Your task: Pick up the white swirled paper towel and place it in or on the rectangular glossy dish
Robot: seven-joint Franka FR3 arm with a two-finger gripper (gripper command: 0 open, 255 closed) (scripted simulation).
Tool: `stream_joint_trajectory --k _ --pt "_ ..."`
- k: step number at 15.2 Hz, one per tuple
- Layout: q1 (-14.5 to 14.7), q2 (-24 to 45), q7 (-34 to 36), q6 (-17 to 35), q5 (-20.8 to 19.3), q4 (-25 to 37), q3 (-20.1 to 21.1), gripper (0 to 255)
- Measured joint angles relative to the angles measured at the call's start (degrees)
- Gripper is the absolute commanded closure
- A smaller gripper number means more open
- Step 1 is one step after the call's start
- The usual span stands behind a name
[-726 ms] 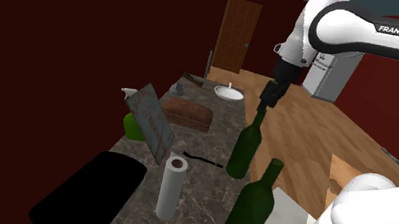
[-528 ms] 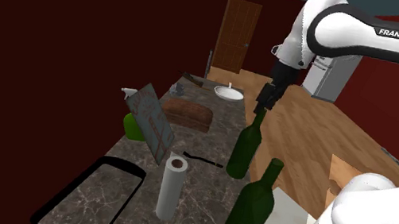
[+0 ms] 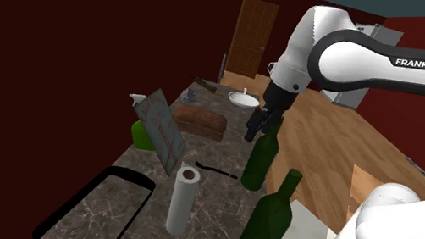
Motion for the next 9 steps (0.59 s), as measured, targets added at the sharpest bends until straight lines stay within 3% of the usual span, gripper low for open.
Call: stream_joint_trajectory --k 9 --pt "2.73 7.1 12.23 11.61 4.96 -0.85 13.13 0"
